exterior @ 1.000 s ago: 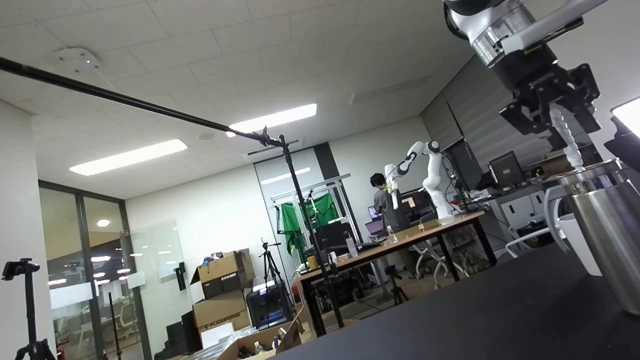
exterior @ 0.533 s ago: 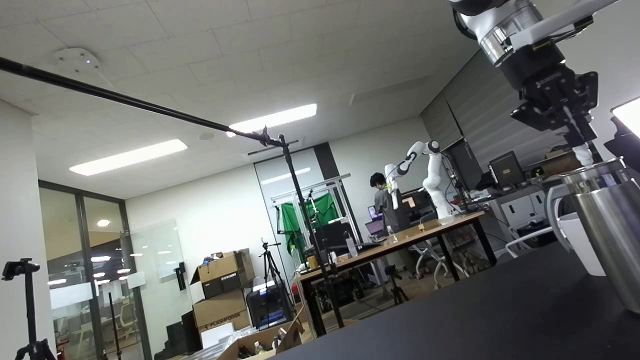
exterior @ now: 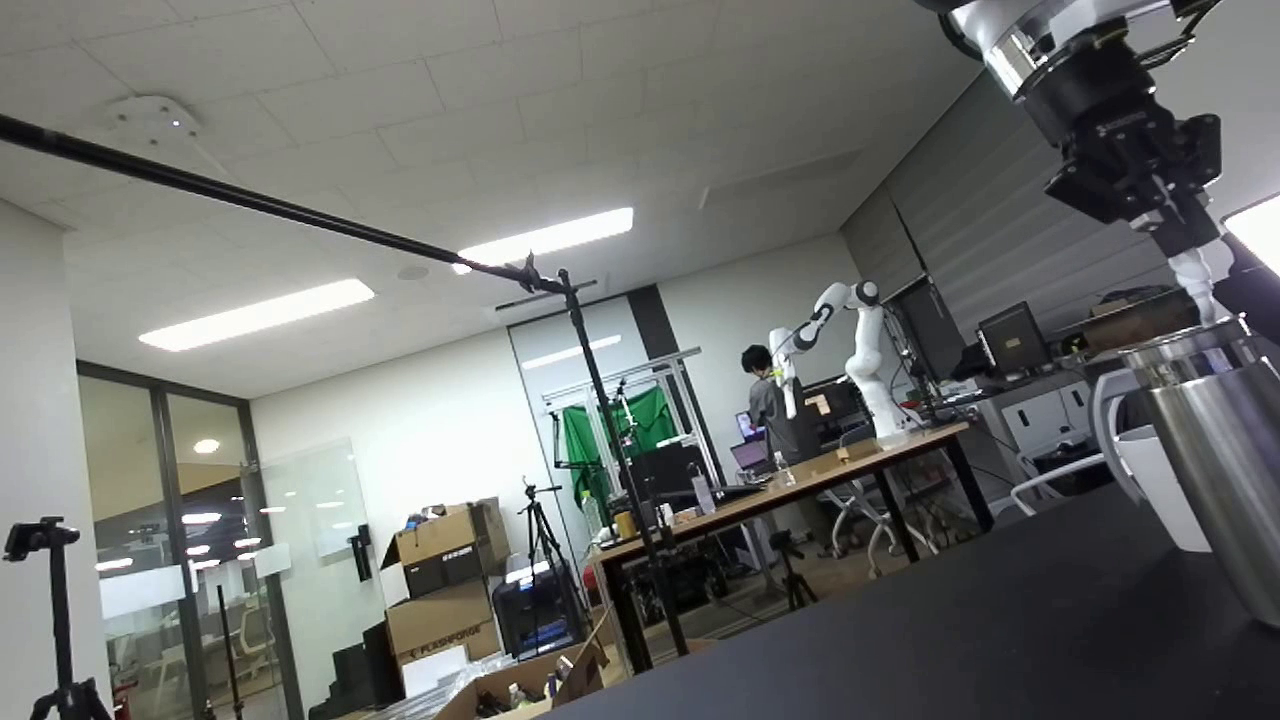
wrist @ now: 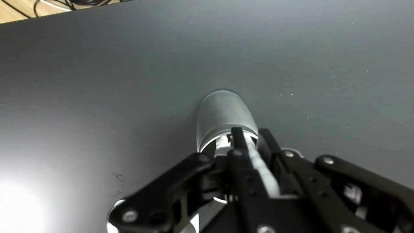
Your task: Stir the contents in the flusk.
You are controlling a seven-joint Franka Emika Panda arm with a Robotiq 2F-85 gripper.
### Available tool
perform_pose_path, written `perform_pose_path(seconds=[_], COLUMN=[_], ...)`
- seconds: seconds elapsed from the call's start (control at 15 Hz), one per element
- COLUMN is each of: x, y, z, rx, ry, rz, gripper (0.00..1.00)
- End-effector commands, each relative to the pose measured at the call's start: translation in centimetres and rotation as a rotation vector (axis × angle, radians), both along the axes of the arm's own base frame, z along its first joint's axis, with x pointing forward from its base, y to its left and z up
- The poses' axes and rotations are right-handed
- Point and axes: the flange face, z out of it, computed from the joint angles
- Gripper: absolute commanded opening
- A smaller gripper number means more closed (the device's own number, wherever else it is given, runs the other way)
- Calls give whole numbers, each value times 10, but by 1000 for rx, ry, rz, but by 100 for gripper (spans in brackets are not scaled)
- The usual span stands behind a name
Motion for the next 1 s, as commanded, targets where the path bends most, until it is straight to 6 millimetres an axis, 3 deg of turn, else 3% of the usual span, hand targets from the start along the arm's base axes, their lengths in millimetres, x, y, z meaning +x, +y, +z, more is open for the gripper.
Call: perform_pose_path(seconds=[0.0, 0.2, 0.33, 0.47, 0.73, 0.93], x=[22, 33, 39, 40, 32, 27], y=[-24, -38, -48, -58, -71, -66], z=[34, 59, 60, 40, -24, -46], rx=[48, 100, 107, 105, 95, 89], ry=[66, 136, 171, 209, 319, 387], rz=[14, 48, 64, 75, 108, 142], gripper=[4, 4, 4, 4, 4, 4])
